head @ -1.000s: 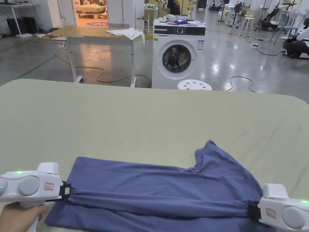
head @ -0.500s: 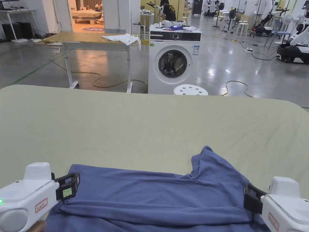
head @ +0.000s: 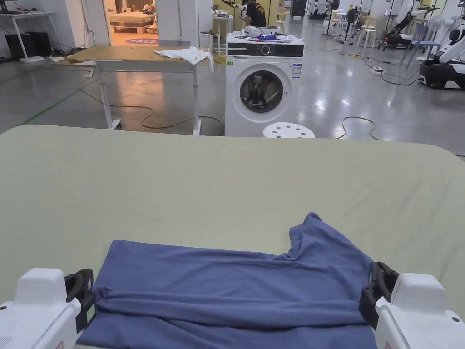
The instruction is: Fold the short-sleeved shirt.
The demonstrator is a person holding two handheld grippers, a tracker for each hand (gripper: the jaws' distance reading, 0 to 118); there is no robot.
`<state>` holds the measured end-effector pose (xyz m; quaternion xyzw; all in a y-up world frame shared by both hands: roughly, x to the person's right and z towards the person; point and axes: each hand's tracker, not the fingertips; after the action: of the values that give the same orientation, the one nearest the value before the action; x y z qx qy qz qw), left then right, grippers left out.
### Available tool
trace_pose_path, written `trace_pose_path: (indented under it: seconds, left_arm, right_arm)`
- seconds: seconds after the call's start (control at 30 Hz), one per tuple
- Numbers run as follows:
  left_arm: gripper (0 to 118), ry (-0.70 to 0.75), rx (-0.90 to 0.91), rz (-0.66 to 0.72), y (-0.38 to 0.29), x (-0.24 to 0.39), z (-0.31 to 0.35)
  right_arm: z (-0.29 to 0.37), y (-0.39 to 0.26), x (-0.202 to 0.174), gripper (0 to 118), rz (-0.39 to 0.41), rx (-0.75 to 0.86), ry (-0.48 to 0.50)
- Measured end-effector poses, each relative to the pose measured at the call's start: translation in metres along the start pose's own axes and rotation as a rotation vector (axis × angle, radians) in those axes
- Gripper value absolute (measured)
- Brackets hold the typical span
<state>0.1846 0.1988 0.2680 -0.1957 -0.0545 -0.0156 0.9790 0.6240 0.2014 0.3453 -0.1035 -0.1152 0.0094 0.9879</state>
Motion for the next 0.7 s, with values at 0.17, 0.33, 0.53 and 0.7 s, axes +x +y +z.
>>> trace_pose_path:
  seconds: [0.17,0.33,0.53,0.7]
  left_arm:
    - [0,-0.01,-0.198,0.053,-0.008,-0.032,-0.03]
    - [9,-0.049,-0.41,0.087,-0.01,-0.051,-0.073]
    - [74,0.01,-0.605,0.039,-0.023,-0.052,-0.117]
    - [72,0.058,-0.636,-0.025,-0.043,-0.04,-0.125]
  right_arm:
    - [-0.002,-0.01,0.002,3,-0.015,-0.05,0.017]
    - [-0.002,-0.018,0.007,3,-0.017,-0.097,-0.003]
    - [-0.001,-0.027,0.016,3,-0.005,-0.147,-0.019]
    - [0.002,-0.038,0.029,3,-0.007,-0.201,-0.046]
